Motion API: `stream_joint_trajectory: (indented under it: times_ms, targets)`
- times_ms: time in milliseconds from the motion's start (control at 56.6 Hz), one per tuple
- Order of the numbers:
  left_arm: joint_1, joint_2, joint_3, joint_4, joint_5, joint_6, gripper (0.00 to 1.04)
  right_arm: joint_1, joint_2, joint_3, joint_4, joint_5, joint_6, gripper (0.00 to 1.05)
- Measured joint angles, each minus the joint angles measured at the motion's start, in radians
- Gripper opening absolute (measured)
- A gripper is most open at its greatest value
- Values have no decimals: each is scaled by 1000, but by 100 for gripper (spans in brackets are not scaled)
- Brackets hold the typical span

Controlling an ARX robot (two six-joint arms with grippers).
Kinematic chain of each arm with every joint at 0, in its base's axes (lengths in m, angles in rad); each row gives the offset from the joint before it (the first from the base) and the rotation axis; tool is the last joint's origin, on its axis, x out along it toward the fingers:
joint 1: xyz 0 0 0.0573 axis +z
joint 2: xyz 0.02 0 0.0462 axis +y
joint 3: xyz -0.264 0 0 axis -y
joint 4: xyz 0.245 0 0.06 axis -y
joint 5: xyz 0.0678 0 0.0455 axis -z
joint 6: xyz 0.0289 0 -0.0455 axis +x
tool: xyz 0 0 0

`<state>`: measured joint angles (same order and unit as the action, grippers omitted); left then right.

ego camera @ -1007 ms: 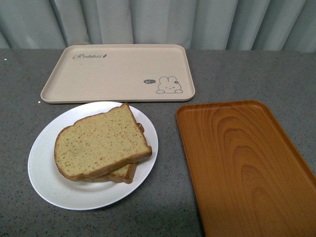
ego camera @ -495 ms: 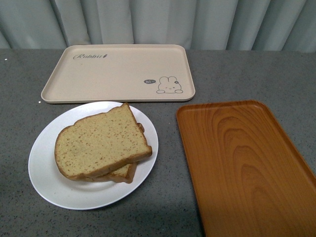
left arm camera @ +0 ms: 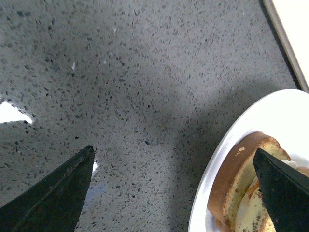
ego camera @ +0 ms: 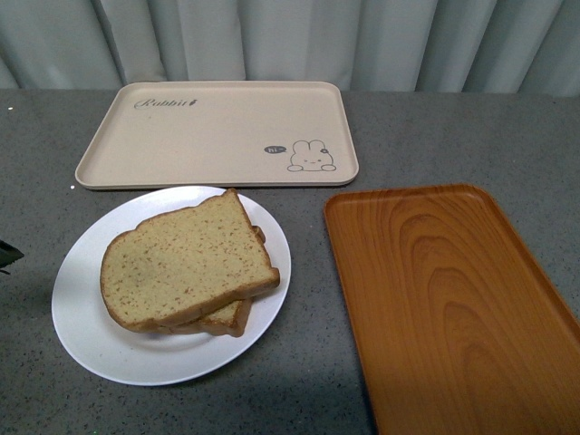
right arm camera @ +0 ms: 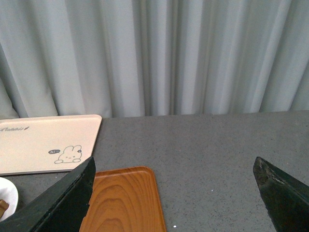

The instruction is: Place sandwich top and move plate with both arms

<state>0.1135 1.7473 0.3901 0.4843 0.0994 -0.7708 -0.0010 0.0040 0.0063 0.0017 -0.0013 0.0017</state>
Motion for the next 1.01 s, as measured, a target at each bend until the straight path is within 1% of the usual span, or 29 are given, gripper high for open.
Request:
stream_joint_trajectory:
  times_ms: [159,495,619,689,795,848,901,954,1007]
  targets:
    - [-26,50,21,9,39,-40,98,0,0,0,0,0,0,96]
    - [-60,120,34,0,42,-47,97,0,0,0,0,0,0,96]
    - [-71,138,43,0,43,-51,82,0,0,0,0,0,0,96]
    - [-84,152,50,4,54,-63,68,0,0,0,0,0,0,96]
    - [-100,167,61,12,68,-78,52,0,0,0,0,0,0,96]
    - [-109,174,67,14,72,-83,46,0,0,0,0,0,0,96]
    - [-119,183,74,18,84,-94,38,0,0,0,0,0,0,96]
    - [-126,189,79,23,92,-101,31,0,0,0,0,0,0,96]
    - [-131,195,82,27,93,-108,32,0,0,0,0,0,0,96]
